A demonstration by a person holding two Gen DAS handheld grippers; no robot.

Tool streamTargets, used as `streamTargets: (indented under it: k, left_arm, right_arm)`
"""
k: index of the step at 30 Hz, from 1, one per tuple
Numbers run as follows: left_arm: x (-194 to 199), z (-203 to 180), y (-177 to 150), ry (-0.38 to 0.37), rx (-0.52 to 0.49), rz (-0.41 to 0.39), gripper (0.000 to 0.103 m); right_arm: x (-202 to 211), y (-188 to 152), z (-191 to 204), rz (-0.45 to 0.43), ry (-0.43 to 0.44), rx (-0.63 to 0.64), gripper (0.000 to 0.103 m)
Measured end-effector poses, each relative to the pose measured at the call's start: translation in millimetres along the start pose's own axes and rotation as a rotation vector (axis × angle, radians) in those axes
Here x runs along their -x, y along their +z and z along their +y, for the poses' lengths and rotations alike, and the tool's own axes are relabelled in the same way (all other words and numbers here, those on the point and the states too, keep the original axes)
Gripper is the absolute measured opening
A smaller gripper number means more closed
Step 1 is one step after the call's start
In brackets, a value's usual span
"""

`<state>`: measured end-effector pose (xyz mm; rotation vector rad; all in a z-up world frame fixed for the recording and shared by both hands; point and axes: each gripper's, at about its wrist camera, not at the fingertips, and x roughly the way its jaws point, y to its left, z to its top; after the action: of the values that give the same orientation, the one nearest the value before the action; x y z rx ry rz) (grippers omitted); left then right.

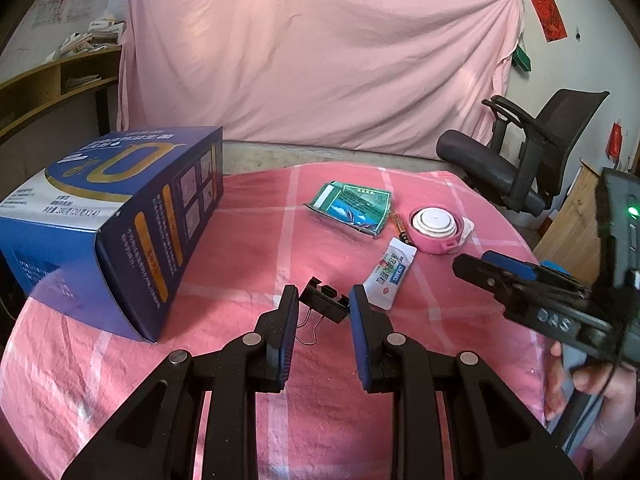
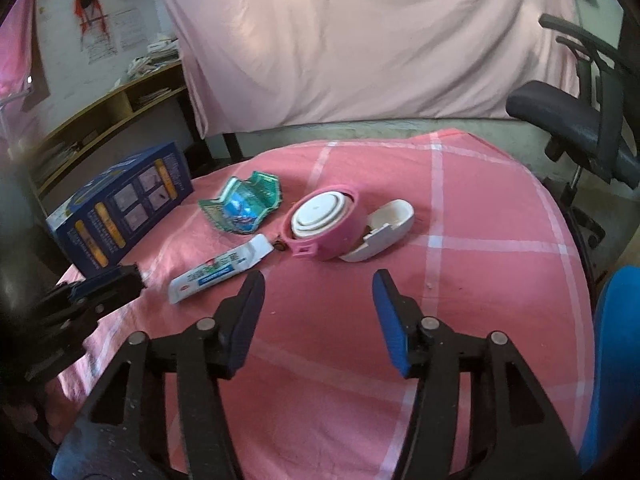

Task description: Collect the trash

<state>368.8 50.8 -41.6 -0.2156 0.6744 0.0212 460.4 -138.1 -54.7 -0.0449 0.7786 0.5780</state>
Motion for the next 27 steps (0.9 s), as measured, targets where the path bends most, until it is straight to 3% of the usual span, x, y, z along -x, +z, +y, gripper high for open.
streamTargets:
  k: [8,16,27]
  left_arm:
    - [-5,3,1,-0.023,0.026,0.032,0.022]
    - [-1,7,4,-0.014,0.037,0.015,0.022]
    - [-4,13,5,-0.024,0.055,0.021,0.022]
  right_arm:
    - [-11,10,-2,0.009,0.003,-0.009,0.080]
    - [-12,33,-2,-0.043,-0.025,0.034,0.080]
    - [-36,34,14,0.041,-0.001,0.131,0.080]
